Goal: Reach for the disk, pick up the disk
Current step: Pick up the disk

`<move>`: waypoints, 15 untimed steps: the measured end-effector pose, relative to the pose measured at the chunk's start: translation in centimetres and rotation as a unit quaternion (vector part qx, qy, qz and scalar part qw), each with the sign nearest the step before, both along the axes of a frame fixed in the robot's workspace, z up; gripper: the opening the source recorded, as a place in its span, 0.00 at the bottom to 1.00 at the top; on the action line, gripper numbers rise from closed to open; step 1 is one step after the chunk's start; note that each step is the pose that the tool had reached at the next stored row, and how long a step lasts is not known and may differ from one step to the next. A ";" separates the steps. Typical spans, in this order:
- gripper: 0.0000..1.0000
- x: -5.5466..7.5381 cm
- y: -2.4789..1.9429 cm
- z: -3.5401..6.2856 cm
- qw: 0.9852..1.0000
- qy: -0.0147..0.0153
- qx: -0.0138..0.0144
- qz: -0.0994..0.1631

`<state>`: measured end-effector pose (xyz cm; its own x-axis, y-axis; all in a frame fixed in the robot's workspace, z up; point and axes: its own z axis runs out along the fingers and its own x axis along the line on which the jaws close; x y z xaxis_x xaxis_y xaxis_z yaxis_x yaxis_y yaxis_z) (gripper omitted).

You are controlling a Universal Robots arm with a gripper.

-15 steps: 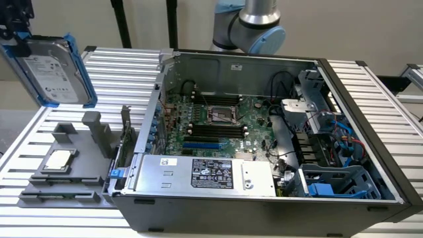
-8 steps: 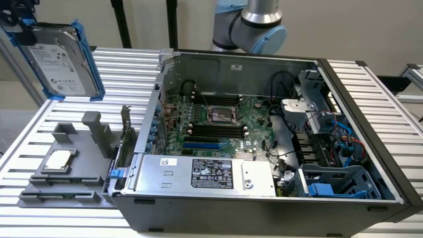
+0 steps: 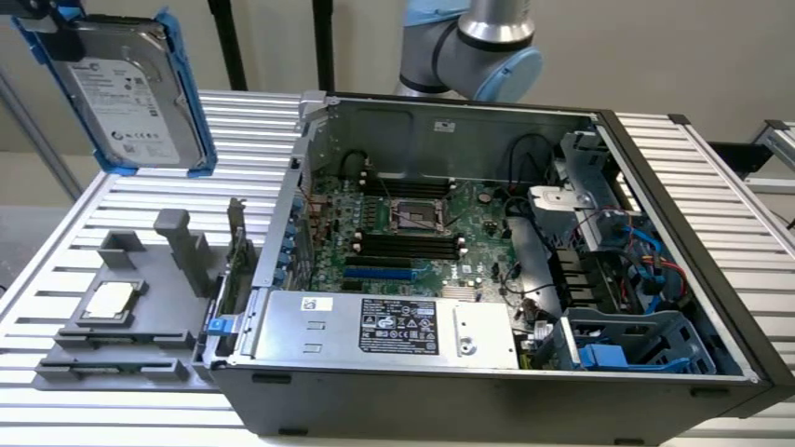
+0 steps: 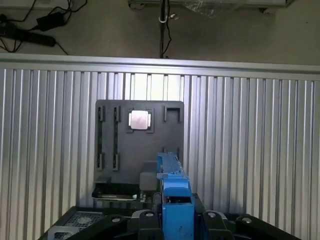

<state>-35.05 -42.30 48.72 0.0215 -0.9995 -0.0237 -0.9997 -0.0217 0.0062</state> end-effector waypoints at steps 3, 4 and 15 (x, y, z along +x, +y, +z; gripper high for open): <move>0.33 1.2 -0.35 0.86 1.000 0.000 0.001 0.000; 0.33 1.6 -0.47 1.11 1.000 0.000 0.001 0.000; 0.33 6.0 -2.19 2.67 1.000 0.000 0.004 0.000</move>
